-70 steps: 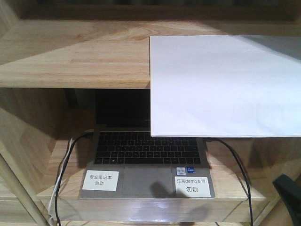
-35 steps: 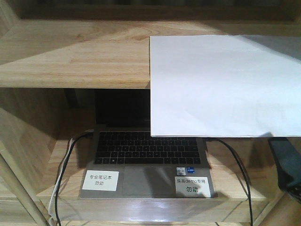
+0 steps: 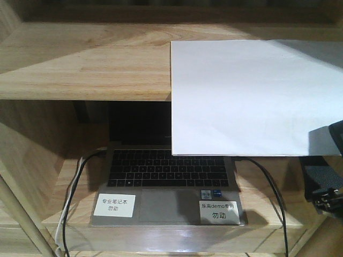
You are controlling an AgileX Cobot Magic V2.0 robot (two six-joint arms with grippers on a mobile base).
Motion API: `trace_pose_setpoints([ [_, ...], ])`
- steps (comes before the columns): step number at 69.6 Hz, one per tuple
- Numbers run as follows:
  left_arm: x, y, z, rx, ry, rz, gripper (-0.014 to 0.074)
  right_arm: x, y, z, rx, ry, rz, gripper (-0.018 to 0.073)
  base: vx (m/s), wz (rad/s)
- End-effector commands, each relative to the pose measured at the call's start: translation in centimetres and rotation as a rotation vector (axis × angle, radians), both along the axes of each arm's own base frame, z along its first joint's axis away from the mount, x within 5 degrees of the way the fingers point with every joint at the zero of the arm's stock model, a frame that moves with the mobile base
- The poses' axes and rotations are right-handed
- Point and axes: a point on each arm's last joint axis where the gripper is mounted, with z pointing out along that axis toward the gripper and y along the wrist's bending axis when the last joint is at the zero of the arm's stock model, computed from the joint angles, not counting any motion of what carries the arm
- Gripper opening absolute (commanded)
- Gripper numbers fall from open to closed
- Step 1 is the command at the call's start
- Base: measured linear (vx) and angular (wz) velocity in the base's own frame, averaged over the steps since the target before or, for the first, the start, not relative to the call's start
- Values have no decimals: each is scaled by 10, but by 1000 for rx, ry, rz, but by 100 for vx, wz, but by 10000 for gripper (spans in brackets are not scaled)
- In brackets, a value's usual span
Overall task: Grab stapler and paper to desk for stapling
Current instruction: 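Move the right gripper to the white paper's overhanging edge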
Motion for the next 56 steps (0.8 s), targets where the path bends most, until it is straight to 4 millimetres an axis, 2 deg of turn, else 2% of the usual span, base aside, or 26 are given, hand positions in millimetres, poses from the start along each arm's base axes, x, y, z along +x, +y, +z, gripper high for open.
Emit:
trace_pose_setpoints([
  [1,2,-1,17,-92,-83,3,-6,-3,-3,28,86,-226,-44,594,0,0],
  [30,2,-1,17,-92,-83,3,-6,4,0,53,73,-307,-86,594,0,0],
  [47,2,-1,17,-92,-83,3,-6,10,4,50,85,-283,-75,592,0,0],
  [56,2,-1,17,-92,-83,3,-6,11,4,49,87,-276,-71,549,0,0],
])
